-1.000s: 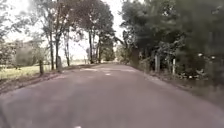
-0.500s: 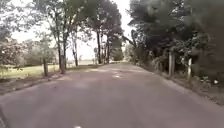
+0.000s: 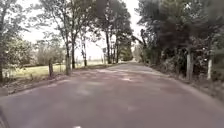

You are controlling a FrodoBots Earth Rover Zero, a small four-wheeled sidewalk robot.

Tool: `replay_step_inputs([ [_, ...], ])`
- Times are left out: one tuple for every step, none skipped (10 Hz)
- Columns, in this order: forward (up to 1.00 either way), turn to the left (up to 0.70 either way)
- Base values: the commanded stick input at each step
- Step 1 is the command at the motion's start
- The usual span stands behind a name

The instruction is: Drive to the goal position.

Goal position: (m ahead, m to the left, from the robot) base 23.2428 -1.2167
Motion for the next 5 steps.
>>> replay_step_inputs([
  [1.0, -0.13],
  [1.0, -0.14],
  [1.0, -0.15],
  [1.0, -0.18],
  [1.0, -0.18],
])
